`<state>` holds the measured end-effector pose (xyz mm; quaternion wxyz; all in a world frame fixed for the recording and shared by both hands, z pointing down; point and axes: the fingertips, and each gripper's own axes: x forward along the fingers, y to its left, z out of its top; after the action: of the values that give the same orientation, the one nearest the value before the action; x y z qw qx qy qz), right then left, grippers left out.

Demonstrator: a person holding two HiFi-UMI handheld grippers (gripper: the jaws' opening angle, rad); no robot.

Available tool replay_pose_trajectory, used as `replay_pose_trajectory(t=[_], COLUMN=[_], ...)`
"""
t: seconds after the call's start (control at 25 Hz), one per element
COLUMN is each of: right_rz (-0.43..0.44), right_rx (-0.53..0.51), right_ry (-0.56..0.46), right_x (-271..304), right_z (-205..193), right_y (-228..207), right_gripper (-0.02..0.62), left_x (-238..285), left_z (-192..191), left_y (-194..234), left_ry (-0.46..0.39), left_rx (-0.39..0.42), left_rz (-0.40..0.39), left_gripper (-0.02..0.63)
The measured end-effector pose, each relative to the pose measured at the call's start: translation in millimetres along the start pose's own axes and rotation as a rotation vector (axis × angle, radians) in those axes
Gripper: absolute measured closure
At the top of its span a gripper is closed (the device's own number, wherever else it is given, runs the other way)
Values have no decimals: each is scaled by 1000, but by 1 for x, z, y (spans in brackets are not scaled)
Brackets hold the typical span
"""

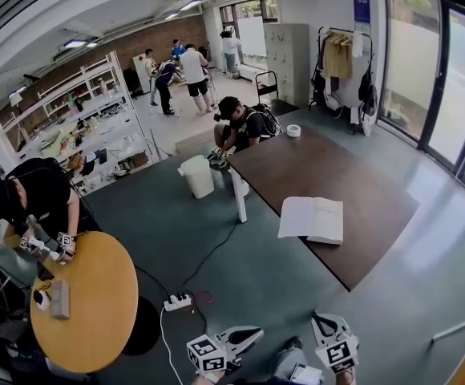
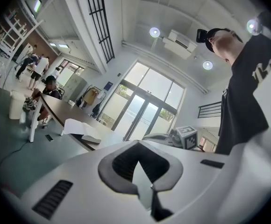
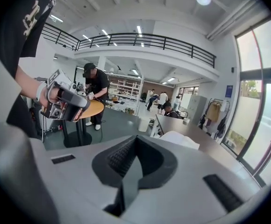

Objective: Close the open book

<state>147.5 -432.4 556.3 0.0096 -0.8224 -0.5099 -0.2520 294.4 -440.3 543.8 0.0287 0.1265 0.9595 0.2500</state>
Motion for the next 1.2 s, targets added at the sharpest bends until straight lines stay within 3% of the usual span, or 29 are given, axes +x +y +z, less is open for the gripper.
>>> replay_pose_trajectory(t=[0.36,0.64,0.8,1.2], right_rz=[-75,-105,-107,-116], right_rx=[66,61,53,124], right_ry=[24,-75,-78,16], right_x=[27,53,51,37], right_z=[-31,22,32,-17], right_y=[-115,-208,-230,-236], right_gripper=[607,607,607,607], left_x=[95,153,179,211], left_z=[29,80,95,98], left_y=[41,67,64,68], left_ry=[19,47,59,78], left_rx=[30,92,102,96], left_rz=[-33,16,-5,-10], left_gripper=[604,604,604,603])
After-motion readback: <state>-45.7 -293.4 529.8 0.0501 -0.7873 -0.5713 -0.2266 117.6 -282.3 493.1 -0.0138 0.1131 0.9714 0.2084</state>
